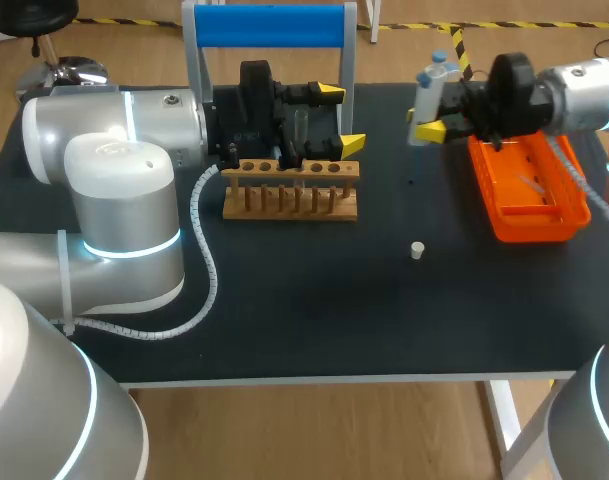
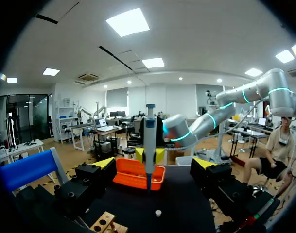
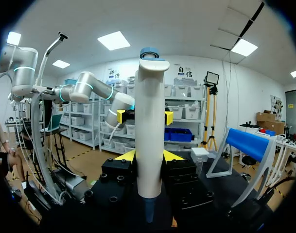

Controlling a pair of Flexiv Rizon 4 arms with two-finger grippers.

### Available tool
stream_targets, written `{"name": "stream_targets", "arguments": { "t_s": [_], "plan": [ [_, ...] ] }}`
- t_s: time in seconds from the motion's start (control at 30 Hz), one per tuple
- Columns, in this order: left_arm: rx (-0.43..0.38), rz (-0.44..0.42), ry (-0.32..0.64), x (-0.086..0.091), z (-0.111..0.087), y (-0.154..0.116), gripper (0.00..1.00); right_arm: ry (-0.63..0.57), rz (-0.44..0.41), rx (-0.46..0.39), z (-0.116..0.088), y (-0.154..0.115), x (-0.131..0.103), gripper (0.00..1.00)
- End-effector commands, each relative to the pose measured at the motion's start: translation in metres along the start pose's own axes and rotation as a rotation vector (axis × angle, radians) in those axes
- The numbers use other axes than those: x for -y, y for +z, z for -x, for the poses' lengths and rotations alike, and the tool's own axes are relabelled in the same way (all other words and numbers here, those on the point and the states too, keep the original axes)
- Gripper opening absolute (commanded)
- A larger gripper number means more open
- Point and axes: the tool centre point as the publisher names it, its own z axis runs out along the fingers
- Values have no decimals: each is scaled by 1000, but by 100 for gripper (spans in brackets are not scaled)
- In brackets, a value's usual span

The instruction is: Invert the test tube, pick up the pipette, mount the tip to pipette, aspirate from beaker and dispense into the tube, eject the tip, return the pipette, and cap with the stopper.

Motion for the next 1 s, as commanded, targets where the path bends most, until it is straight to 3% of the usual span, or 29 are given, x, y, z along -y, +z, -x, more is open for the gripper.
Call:
{"name": "stream_targets", "arguments": {
  "t_s": [0.03,0.5,1.0],
  "plan": [
    [4,-4,1,-1,0,2,100,-9,8,1,4,26,-2,0],
    [4,-4,1,-1,0,2,100,-15,35,-54,2,87,1,0],
    [4,-4,1,-1,0,2,100,-13,14,-9,6,101,9,0]
  ]
}}
